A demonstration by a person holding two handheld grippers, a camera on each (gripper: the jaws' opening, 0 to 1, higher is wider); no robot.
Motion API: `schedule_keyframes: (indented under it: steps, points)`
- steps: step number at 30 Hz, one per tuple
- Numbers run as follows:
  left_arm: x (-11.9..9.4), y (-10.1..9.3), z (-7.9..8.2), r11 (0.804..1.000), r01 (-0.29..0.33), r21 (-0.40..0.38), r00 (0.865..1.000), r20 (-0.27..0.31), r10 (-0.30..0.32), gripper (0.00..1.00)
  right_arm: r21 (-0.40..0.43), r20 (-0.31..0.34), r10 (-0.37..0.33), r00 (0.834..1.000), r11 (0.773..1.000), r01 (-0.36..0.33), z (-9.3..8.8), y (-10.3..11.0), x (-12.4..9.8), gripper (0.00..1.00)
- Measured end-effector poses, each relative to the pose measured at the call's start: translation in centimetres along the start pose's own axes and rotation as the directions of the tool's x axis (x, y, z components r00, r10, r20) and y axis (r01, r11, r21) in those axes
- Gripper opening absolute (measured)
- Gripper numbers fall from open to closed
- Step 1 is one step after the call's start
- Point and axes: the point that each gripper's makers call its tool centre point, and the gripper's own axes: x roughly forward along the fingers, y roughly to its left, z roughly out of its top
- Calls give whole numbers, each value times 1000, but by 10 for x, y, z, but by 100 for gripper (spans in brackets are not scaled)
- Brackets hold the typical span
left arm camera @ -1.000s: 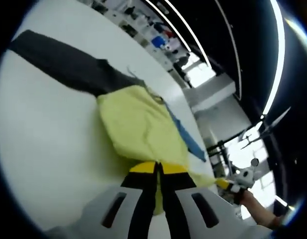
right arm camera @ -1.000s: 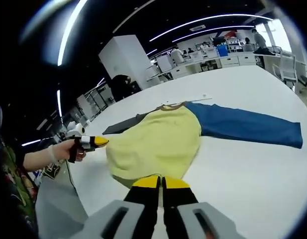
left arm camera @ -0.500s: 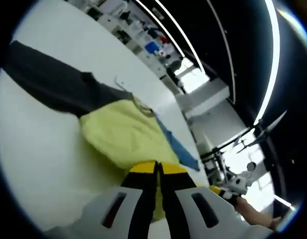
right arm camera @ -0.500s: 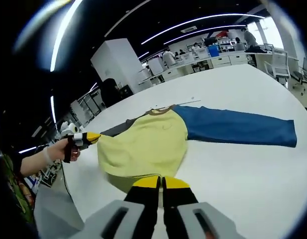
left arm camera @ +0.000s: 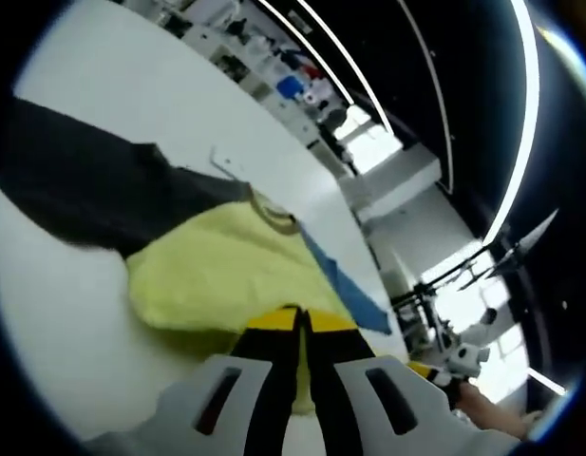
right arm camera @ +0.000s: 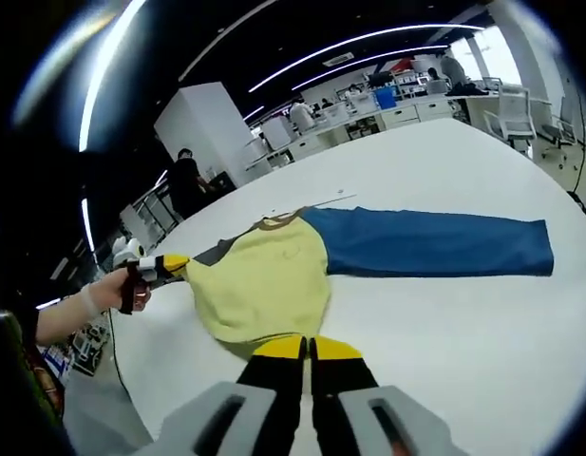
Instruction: Fold the garment on the visible template until the final outline fits inside the template.
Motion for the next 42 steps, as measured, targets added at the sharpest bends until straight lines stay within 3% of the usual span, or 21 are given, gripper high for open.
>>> schedule_keyframes:
  steps: [9,19,24,30,34,37,40,42]
  points:
    - [32,-11,-5,999,23,25,998,-54,-22,0,19,1,-17,1000,1000,17,-2,-9,2,0]
    - [57,-10,-32,999,24,25,992,-123,-21,0,34,1,-16,1000,999,16,-5,-11,3,0]
    - [64,0,-49,999,3,38,985,-173,3,0,40,0,-17,1000,999,17,-6,-12,4,0]
    - [63,3,-52,999,-2,47,983,-183,10,0,44,1,-16,1000,999,16,-6,-12,4,0]
    - [58,-2,-49,992,15,123,985,-172,7,1,47,1,-17,1000,999,16,-6,-12,4,0]
    - [49,-9,-52,986,37,162,983,-185,-6,12,50,4,-16,1000,999,16,-6,-11,4,0]
    - [33,-11,-60,965,56,255,977,-214,0,19,49,3,-15,1000,999,15,-6,-10,4,0]
    - [24,-12,-63,964,52,260,977,-214,5,22,50,6,-15,1000,999,15,-6,-10,4,0]
